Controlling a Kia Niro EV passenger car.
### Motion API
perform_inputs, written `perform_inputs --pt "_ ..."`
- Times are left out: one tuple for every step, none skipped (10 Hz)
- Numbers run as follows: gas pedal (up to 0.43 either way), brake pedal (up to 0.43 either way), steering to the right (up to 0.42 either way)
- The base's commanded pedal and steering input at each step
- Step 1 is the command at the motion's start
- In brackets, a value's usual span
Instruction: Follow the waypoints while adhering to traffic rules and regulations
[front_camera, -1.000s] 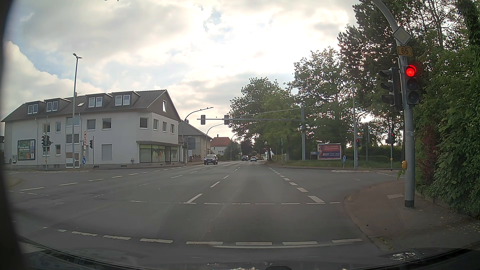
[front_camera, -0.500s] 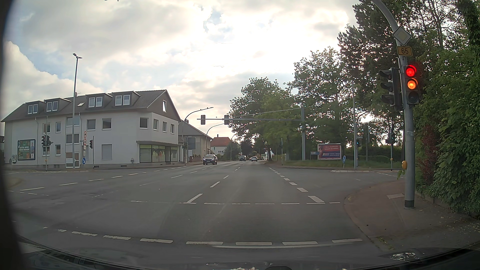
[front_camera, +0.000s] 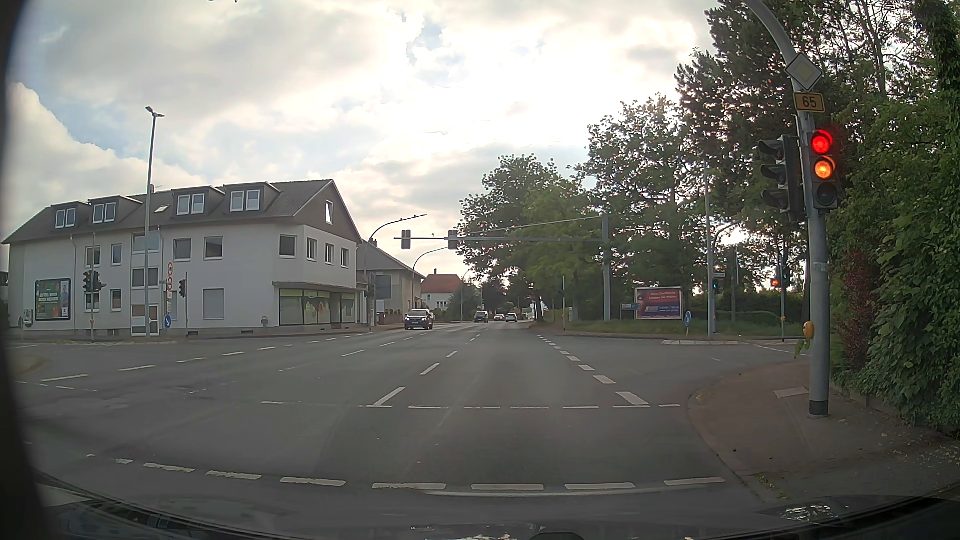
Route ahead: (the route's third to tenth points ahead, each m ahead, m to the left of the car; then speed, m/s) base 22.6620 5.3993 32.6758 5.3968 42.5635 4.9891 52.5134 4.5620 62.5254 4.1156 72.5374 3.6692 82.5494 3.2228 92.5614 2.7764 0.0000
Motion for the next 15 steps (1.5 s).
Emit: perform_inputs --pt "0.157 0.000 -0.009" --pt "0.197 0.000 -0.009" --pt "0.209 0.000 -0.009" --pt "0.248 0.000 -0.009" --pt "0.299 0.000 -0.009" --pt "0.319 0.000 -0.010" --pt "0.339 0.000 -0.010" --pt "0.350 0.000 -0.009" --pt "0.358 0.000 -0.009" --pt "0.390 0.000 -0.009" --pt "0.398 0.000 -0.009" --pt "0.421 0.000 -0.010" --pt "0.429 0.000 -0.010" --pt "0.441 0.000 -0.009" --pt "0.441 0.000 -0.009"
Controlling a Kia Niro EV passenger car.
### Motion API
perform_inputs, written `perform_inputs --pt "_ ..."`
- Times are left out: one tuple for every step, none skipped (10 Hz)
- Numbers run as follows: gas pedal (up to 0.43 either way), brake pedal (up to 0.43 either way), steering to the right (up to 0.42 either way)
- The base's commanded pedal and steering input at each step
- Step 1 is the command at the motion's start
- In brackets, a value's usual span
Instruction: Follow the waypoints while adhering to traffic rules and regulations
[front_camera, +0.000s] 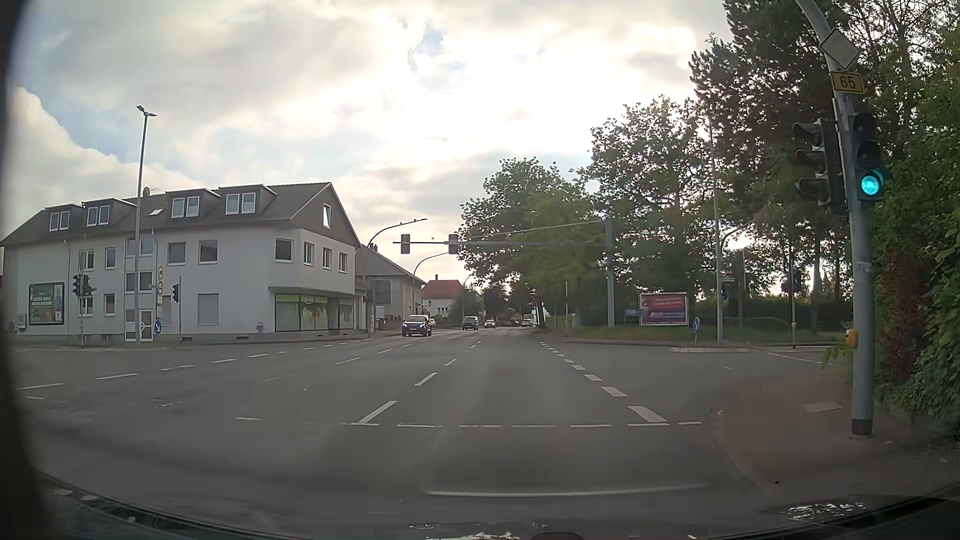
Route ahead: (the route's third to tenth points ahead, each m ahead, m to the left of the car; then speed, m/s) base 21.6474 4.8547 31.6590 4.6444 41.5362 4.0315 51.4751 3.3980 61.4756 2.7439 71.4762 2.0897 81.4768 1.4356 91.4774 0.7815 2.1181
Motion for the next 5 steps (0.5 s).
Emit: perform_inputs --pt "0.441 0.000 -0.009" --pt "0.449 0.000 -0.009" --pt "0.449 0.000 -0.008" --pt "0.449 0.000 -0.008" --pt "0.449 0.000 -0.007"
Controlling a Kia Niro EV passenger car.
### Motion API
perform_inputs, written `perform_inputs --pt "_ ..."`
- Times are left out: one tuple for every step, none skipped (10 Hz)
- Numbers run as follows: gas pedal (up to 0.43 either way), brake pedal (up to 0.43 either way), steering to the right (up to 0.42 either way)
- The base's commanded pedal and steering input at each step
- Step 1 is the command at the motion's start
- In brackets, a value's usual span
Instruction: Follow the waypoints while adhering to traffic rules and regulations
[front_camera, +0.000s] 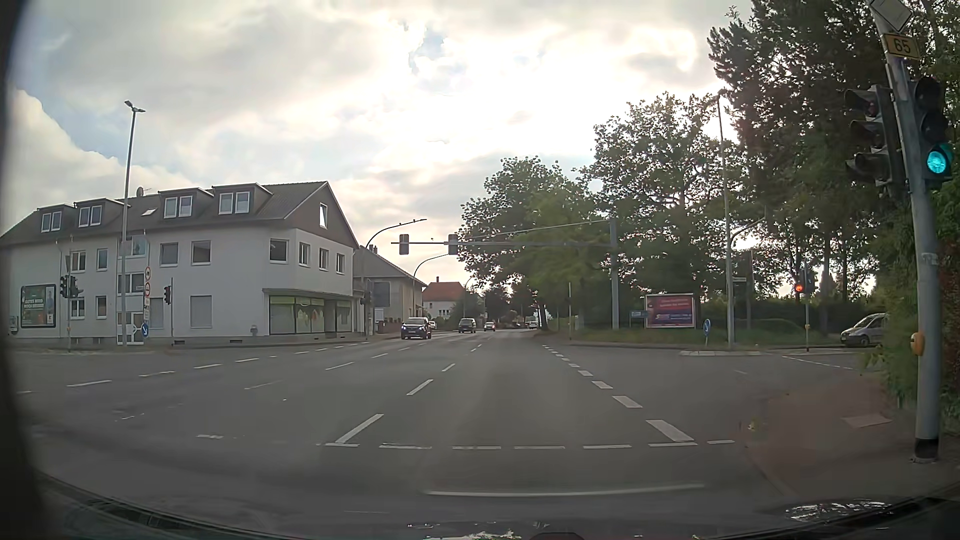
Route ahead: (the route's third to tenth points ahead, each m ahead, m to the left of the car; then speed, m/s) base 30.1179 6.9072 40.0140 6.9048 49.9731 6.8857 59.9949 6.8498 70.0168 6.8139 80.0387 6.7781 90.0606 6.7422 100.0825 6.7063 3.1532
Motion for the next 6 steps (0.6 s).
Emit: perform_inputs --pt "0.449 0.000 -0.007" --pt "0.449 0.000 -0.006" --pt "0.449 0.000 -0.005" --pt "0.449 0.000 -0.005" --pt "0.449 0.000 -0.004" --pt "0.449 0.000 -0.004"
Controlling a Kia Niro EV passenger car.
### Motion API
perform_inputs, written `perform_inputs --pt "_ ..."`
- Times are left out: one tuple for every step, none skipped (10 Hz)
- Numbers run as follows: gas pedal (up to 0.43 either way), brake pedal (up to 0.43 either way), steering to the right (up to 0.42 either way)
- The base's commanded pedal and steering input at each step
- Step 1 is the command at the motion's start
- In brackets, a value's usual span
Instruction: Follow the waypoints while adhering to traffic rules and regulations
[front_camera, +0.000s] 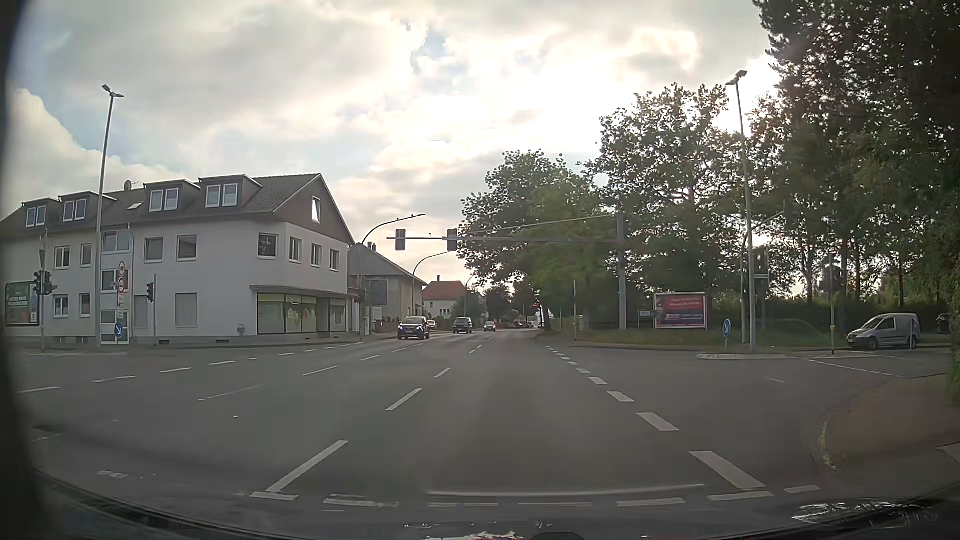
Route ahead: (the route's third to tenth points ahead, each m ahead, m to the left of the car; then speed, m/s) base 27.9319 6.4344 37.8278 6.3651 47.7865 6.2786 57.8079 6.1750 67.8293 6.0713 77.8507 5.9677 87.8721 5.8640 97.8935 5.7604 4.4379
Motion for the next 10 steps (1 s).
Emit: perform_inputs --pt "0.449 0.000 -0.004" --pt "0.449 0.000 -0.004" --pt "0.449 0.000 -0.004" --pt "0.449 0.000 -0.004" --pt "0.449 0.000 -0.004" --pt "0.449 0.000 -0.004" --pt "0.449 0.000 -0.004" --pt "0.449 0.000 -0.004" --pt "0.449 0.000 -0.003" --pt "0.449 0.000 -0.003"
